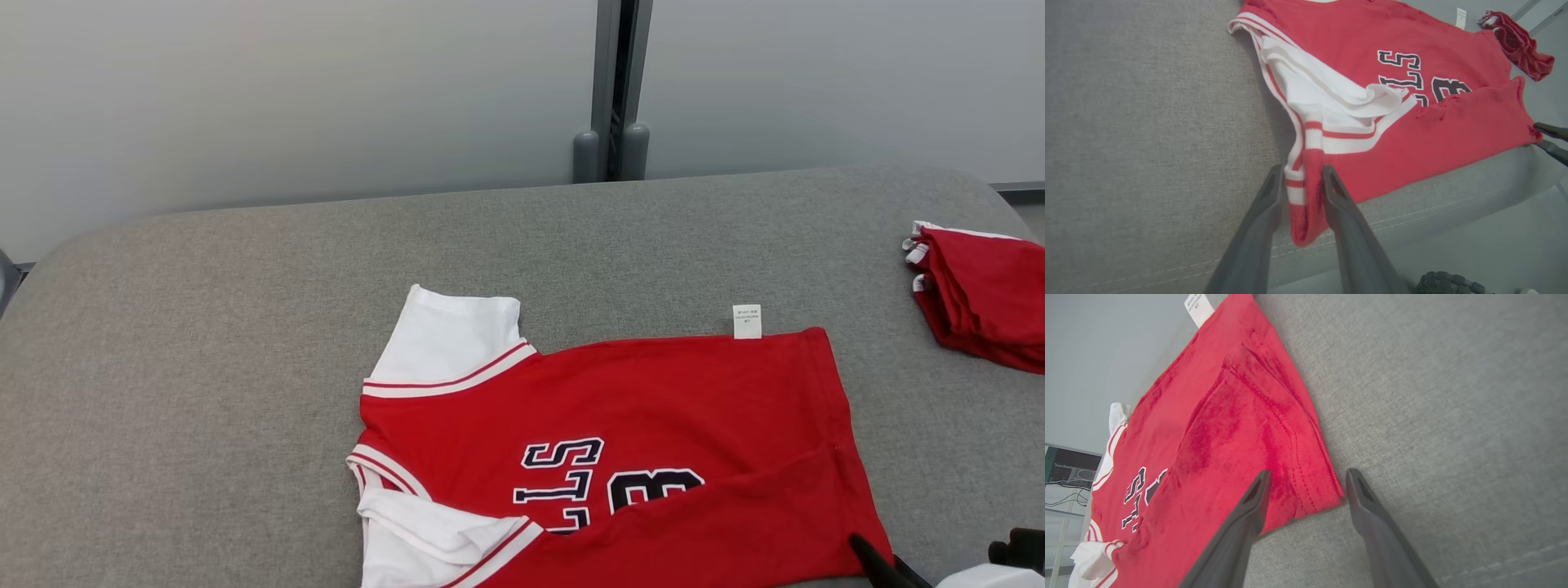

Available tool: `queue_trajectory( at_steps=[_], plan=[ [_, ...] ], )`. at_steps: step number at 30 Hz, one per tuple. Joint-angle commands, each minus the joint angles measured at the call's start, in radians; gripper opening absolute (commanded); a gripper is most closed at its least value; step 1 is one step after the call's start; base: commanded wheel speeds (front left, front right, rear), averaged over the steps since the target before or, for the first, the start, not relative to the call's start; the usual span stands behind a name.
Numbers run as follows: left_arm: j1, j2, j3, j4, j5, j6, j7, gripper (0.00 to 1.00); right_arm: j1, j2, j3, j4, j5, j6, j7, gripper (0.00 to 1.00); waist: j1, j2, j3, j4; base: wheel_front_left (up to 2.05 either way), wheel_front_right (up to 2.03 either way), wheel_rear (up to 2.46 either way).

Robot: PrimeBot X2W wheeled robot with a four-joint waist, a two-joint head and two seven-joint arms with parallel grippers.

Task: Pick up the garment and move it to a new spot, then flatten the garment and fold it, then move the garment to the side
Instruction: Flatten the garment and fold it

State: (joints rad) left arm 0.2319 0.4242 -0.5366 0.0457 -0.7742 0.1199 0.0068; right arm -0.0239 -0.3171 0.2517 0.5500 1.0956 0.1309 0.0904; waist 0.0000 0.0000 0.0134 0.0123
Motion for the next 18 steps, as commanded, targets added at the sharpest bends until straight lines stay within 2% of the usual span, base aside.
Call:
queue_trajectory(
  at_steps=[1, 11, 18],
  plan=[
    [-0.011, 0.001, 0.008, -0.012, 0.006, 0.012, -0.007, 1.00, 0.000, 0.008, -0.016, -0.008, -0.023, 0.000, 0.013, 1.00, 0.0000, 0.0000, -0.002, 0.004, 0.00, 0.00, 0.00],
    [-0.111, -0.015, 0.068, -0.072, 0.035, 0.046, -0.079, 1.00, -0.062, 0.033, -0.167, -0.139, -0.223, 0.000, -0.008, 1.00, 0.0000, 0.0000, 0.008, 0.020, 0.00, 0.00, 0.00],
    [-0.255, -0.053, 0.092, -0.041, 0.068, 0.072, -0.111, 1.00, -0.152, 0.111, -0.241, -0.311, -0.374, 0.000, -0.007, 1.00, 0.0000, 0.0000, 0.076, 0.016, 0.00, 0.00, 0.00]
  ],
)
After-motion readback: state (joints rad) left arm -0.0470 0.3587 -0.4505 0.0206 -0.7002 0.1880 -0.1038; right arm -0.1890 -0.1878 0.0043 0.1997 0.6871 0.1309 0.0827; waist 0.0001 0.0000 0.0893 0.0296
